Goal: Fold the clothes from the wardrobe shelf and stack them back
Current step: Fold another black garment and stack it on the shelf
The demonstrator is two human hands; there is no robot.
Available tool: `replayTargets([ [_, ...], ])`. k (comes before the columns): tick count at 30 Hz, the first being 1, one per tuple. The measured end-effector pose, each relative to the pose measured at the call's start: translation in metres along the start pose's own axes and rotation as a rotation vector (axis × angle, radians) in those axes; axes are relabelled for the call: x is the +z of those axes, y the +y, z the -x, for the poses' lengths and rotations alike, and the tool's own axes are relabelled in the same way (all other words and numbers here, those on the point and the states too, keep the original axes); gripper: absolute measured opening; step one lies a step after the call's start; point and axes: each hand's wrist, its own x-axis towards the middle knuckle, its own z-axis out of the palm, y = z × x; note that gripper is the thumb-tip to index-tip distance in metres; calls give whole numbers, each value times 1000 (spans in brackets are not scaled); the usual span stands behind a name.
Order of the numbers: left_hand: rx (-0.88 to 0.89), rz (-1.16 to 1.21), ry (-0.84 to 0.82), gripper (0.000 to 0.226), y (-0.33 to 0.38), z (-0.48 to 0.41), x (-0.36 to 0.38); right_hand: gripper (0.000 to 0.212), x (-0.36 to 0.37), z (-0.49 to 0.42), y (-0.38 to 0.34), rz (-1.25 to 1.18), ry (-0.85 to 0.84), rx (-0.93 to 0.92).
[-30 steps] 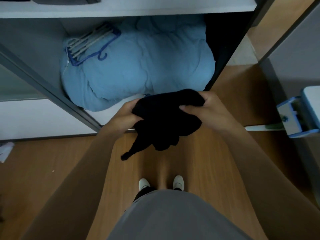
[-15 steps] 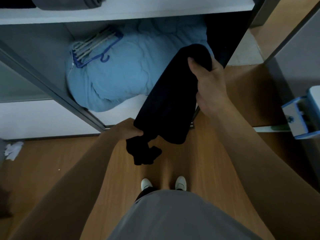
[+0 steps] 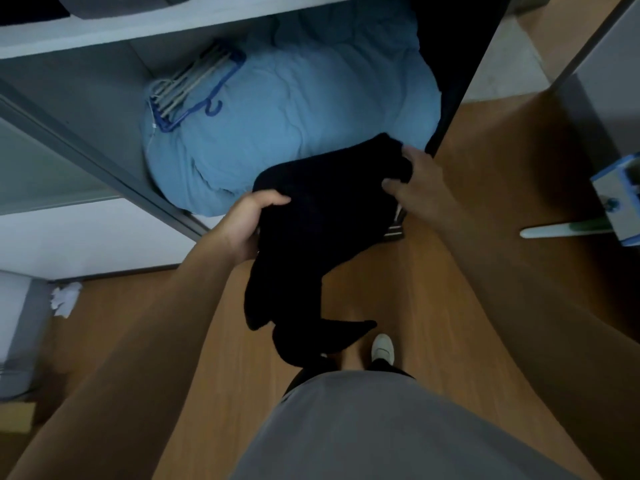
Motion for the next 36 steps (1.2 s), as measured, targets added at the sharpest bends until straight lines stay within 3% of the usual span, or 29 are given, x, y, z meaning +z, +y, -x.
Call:
replayTargets([
  [2, 6, 58, -47, 27, 9, 2, 9, 60, 20, 21, 8, 40, -69, -60],
  [5, 37, 116, -110, 27, 20, 7, 23, 73, 53, 60, 18, -59, -518, -134],
  [7, 41, 123, -139, 28, 25, 10, 29, 82, 70, 71, 21, -57, -651, -79],
  [9, 42, 104, -149, 30, 30, 13, 32, 76, 80, 73, 18, -136, -558, -25],
  [13, 36, 38, -154, 36, 37, 16, 23, 12, 74, 64, 9, -194, -282, -101],
  [18, 5, -463, 213, 37, 35, 1, -10, 30, 48, 60, 3, -180, -197, -140],
  [21, -54, -348, 319, 45, 17, -11, -38, 36, 44, 63, -10, -94, -225, -234],
  [24, -54, -265, 359, 48, 3, -17, -53, 35, 42, 60, -18, -37, -83, -255],
  [27, 0, -430, 442, 42, -1, -25, -60, 41, 40, 62, -26, -23, -6, -265],
  [32, 148, -577, 504, 33, -3, -38, -62, 29, 40, 68, -31, 168, 101, -366],
  [34, 142, -672, 467, 33, -1, -39, -61, 25, 38, 66, -30, 181, 130, -366],
  [36, 38, -782, 325, 47, 0, -35, -62, 24, 36, 64, -28, 150, 125, -330],
])
